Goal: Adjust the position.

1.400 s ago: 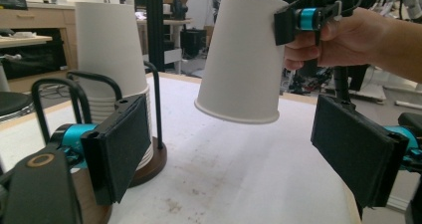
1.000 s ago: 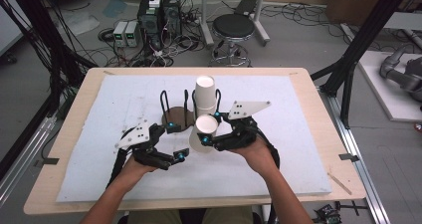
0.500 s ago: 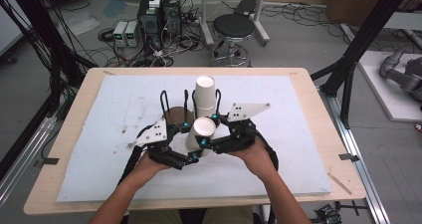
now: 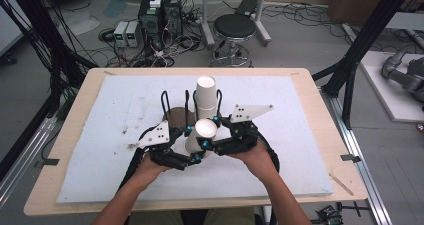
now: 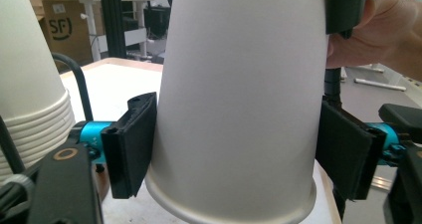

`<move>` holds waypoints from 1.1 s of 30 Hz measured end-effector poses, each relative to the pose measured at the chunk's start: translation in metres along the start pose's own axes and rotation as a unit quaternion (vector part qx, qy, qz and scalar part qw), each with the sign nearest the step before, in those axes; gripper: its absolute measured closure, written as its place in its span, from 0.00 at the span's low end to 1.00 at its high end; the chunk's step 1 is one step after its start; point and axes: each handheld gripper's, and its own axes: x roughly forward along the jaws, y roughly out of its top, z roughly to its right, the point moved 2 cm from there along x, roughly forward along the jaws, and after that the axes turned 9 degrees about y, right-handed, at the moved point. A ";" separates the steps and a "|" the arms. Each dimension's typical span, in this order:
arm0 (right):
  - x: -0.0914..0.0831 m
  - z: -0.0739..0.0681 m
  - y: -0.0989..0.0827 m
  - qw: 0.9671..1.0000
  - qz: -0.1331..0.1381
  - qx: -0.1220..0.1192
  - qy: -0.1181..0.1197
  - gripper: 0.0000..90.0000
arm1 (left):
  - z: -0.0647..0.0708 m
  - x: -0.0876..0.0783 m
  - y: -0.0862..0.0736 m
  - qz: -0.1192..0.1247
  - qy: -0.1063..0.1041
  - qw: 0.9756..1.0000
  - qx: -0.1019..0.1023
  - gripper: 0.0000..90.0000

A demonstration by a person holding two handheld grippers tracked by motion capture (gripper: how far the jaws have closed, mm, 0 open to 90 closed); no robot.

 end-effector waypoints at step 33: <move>0.004 0.008 0.003 0.976 -0.190 -0.065 0.078 0.30 | 0.007 -0.005 0.012 -0.203 -0.044 0.975 0.077 0.31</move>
